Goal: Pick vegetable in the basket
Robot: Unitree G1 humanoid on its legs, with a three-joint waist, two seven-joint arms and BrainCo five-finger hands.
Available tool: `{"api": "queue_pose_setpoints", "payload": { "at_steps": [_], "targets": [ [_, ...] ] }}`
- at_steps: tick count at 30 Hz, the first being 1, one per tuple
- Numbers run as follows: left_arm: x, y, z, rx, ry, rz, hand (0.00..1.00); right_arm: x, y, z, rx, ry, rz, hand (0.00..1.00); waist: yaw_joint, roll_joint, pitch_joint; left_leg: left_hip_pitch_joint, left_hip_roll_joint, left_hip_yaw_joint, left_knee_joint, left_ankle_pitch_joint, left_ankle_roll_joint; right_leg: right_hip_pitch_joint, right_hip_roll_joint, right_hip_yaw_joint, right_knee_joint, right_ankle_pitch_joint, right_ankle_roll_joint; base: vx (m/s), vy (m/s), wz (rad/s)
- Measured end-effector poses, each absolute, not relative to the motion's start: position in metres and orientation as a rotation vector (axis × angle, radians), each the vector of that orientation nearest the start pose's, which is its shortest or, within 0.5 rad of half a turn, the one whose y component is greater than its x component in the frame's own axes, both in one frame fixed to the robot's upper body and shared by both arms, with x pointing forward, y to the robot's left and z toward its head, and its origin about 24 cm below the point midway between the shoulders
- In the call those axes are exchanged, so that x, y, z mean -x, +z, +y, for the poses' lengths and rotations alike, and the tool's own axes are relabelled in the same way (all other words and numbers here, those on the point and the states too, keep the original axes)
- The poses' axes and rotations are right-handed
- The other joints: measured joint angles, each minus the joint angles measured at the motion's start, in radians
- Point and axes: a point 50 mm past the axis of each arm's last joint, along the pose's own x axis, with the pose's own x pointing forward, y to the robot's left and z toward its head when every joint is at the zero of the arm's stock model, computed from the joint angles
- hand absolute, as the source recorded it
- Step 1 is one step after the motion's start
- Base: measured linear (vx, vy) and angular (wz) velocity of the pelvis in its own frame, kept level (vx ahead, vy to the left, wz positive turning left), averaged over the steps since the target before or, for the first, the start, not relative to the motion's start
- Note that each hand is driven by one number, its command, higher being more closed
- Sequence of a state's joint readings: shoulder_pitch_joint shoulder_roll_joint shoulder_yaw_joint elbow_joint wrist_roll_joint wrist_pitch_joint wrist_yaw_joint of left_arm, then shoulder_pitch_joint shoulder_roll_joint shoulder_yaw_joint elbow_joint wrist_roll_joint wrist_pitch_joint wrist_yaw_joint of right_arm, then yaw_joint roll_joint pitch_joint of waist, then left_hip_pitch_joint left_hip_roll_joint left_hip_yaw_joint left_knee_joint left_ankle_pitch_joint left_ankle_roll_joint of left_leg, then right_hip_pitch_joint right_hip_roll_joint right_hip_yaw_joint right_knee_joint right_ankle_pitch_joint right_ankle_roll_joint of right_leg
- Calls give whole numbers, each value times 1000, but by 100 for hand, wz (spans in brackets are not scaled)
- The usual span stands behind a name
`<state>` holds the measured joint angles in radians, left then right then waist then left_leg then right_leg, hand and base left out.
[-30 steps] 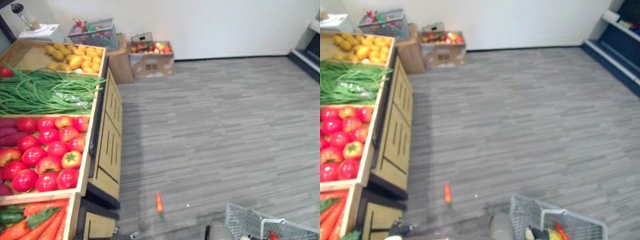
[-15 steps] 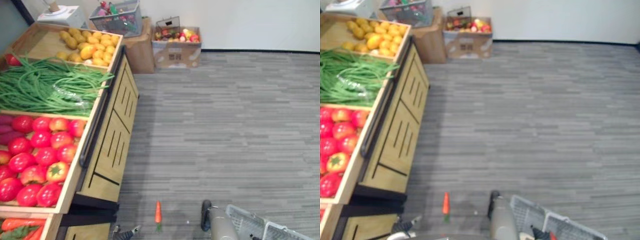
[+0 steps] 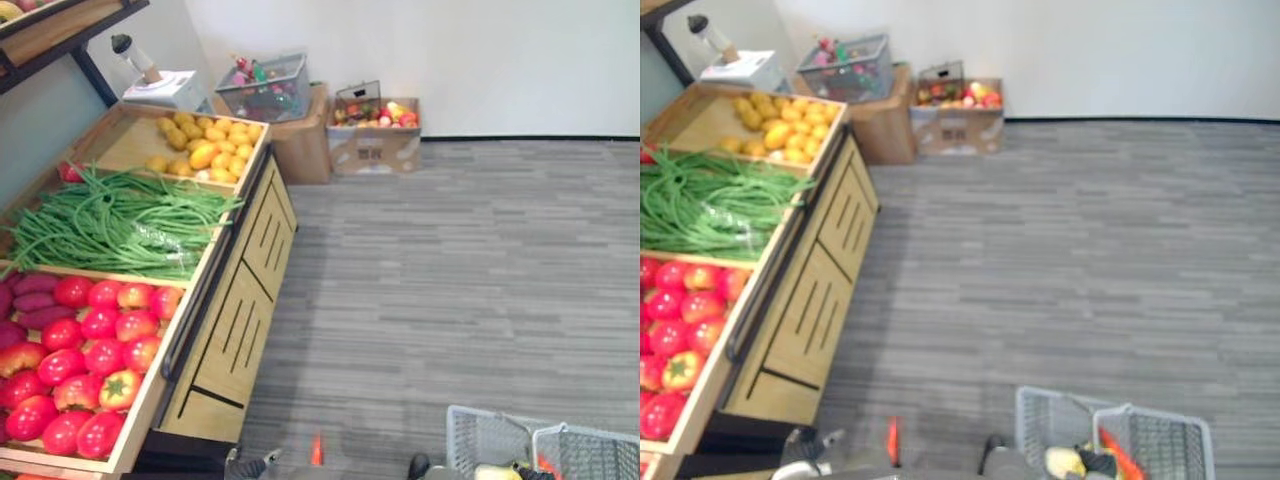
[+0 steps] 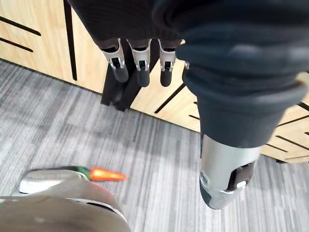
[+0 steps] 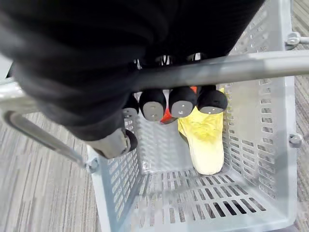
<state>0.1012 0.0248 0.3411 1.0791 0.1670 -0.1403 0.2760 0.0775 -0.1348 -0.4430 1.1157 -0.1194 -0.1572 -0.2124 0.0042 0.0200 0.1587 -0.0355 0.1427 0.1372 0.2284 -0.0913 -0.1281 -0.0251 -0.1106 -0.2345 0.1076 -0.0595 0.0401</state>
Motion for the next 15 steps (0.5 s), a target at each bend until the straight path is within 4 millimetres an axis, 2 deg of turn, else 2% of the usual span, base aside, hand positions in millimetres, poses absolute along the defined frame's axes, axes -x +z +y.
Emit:
{"api": "queue_pose_setpoints", "payload": {
  "at_steps": [1,5,7,9,15],
  "targets": [
    [-75,-160,215,-154,501,1065,0,-77,-149,-262,122,-611,1018,100,-2,-1,-27,16,-17,-5,-57,0,1,6,-1,-1,-38,18,25,96,154,7],
    [-69,-160,221,-175,504,1095,0,-70,-154,-251,96,-609,1055,100,0,-27,-36,55,-52,-7,-127,7,12,57,-18,-10,-125,64,47,60,116,10],
    [-67,-161,218,-187,483,1100,0,-64,-155,-251,97,-618,1070,100,0,-19,-41,77,-54,-8,-159,12,20,68,-17,-13,-130,65,47,10,25,4],
    [-70,-161,214,-203,445,1097,0,-59,-155,-253,95,-644,1079,100,-3,3,-55,88,-51,-11,-204,20,32,63,-14,-26,-139,67,50,-15,6,10],
    [-70,-162,212,-259,368,1100,0,-53,-156,-253,96,-645,1093,100,-2,4,-55,105,-39,3,-231,22,35,60,9,-1,-157,81,45,-15,-10,-11]
  ]
}}
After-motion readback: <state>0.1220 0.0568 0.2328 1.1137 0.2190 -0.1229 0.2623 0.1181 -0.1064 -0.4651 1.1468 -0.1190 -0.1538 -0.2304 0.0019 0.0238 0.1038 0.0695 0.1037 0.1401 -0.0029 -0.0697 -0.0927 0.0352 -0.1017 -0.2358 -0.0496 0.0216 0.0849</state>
